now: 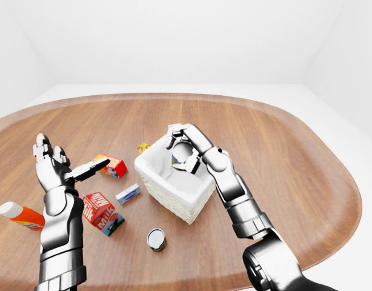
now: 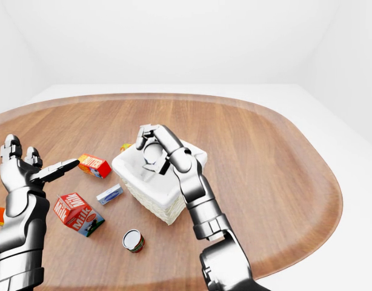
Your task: Pick up the alphabet soup, and put it in the basket.
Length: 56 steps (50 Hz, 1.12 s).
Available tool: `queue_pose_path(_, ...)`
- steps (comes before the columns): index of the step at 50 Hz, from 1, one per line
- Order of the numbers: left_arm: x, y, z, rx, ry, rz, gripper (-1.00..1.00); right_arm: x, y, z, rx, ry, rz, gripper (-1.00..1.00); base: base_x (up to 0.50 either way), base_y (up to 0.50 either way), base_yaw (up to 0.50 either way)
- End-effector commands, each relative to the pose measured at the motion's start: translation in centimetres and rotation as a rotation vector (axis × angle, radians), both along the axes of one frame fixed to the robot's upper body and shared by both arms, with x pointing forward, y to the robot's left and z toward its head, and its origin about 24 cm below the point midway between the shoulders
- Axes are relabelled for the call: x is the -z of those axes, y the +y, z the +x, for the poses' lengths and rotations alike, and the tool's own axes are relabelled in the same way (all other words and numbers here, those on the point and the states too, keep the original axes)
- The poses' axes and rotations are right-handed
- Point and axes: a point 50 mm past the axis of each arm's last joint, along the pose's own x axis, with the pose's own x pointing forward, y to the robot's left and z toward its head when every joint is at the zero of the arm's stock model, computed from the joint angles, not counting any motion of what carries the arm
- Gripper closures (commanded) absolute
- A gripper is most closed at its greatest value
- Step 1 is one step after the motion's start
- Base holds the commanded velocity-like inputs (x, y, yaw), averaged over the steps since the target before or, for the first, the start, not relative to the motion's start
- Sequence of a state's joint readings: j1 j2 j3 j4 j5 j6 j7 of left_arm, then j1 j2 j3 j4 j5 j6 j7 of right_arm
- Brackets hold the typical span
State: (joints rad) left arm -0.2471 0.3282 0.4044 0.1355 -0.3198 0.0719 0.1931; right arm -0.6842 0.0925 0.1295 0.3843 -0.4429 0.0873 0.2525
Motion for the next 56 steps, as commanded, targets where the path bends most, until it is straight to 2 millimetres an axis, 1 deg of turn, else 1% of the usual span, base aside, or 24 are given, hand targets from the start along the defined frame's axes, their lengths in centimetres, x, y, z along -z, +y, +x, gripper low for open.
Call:
queue_pose_path(1,0.0,0.0,-0.1,0.000,0.001,0.000,-1.00,-0.1,-0.3,-0.1,0.013,-0.015,-0.025,0.98,0.00,0.00,0.00)
queue_pose_path(3,-0.1,0.0,-0.1,0.001,0.001,0.001,-1.00,-0.1,-0.4,0.0,0.015,-0.016,-0.025,0.90,0.00,0.00,0.00)
queue_pose_path(4,-0.1,0.0,-0.1,0.001,0.001,0.001,-1.00,-0.1,-0.4,0.0,0.015,-0.016,-0.025,0.90,0.00,0.00,0.00)
queue_pose_path(5,-0.1,0.0,-0.1,0.001,0.001,0.000,-1.00,0.0,-0.4,0.0,0.016,-0.014,-0.025,0.80,0.00,0.00,0.00)
queue_pose_path(6,-0.1,0.0,-0.1,0.000,0.002,0.000,-1.00,0.1,-0.6,0.2,0.029,-0.006,-0.021,0.58,0.00,0.00,0.00)
queue_pose_path(7,-0.1,0.0,-0.2,0.000,0.002,0.000,-1.00,0.3,-0.7,0.3,0.034,0.002,-0.019,0.45,0.00,0.00,0.00)
queue_pose_path(8,-0.1,0.0,-0.2,0.001,0.001,0.000,-1.00,0.3,-0.7,0.3,0.037,0.005,-0.017,0.24,0.00,0.00,0.00)
queue_pose_path(9,-0.1,0.0,-0.2,0.001,0.001,0.000,-1.00,0.4,-0.7,0.3,0.037,0.008,-0.017,-0.25,0.00,0.00,0.00)
queue_pose_path(10,-0.1,0.0,-0.1,0.000,0.002,0.000,-1.00,0.4,-0.7,0.4,0.037,0.010,-0.017,-0.55,0.00,0.00,0.00)
queue_pose_path(11,-0.1,0.0,-0.1,0.001,0.002,0.000,-1.00,0.4,-0.7,0.4,0.038,0.009,-0.017,-0.98,0.00,0.00,0.00)
queue_pose_path(12,-0.1,0.0,-0.1,0.001,0.002,0.000,-1.00,0.4,-0.7,0.4,0.037,0.008,-0.017,-1.00,0.00,0.00,0.00)
queue_pose_path(24,-0.1,0.0,-0.2,0.001,0.001,0.000,-1.00,-1.1,-0.4,-0.1,0.021,-0.060,-0.016,-1.00,0.00,0.00,0.00)
queue_pose_path(28,-0.1,0.0,-0.1,0.001,0.002,0.001,-1.00,-3.3,0.4,-1.7,-0.037,-0.177,-0.043,-1.00,0.00,0.00,0.00)
queue_pose_path(32,-0.1,0.0,-0.1,0.002,0.002,0.001,-1.00,-4.5,0.5,-2.4,-0.040,-0.238,-0.049,-1.00,0.00,0.00,0.00)
queue_pose_path(35,0.0,0.0,0.0,0.002,0.002,0.001,-1.00,-4.8,0.4,-2.7,-0.035,-0.260,-0.049,-1.00,0.00,0.00,0.00)
queue_pose_path(39,0.0,0.0,0.0,0.002,0.002,0.001,-1.00,-5.2,0.0,-2.9,-0.010,-0.282,-0.028,-1.00,0.00,0.00,0.00)
queue_pose_path(44,-0.1,0.0,0.0,0.002,0.002,0.001,-1.00,-6.2,-0.3,-3.6,0.014,-0.338,0.004,-1.00,0.00,0.00,0.00)
queue_pose_path(47,0.0,0.0,0.0,0.003,0.002,0.001,-1.00,-7.3,-0.6,-4.6,0.035,-0.404,0.047,-1.00,0.00,0.00,0.00)
queue_pose_path(49,0.0,0.0,0.0,0.003,0.002,0.001,-1.00,-7.5,-0.7,-4.7,0.033,-0.410,0.052,-1.00,0.00,0.00,0.00)
queue_pose_path(52,0.1,0.0,0.1,0.003,0.002,0.001,-1.00,-8.2,-1.1,-5.4,0.054,-0.454,0.094,-1.00,0.00,0.00,0.00)
queue_pose_path(56,0.1,0.0,0.1,0.002,0.003,0.000,-1.00,-8.5,-2.0,-5.6,0.092,-0.469,0.151,-1.00,0.00,0.00,0.00)
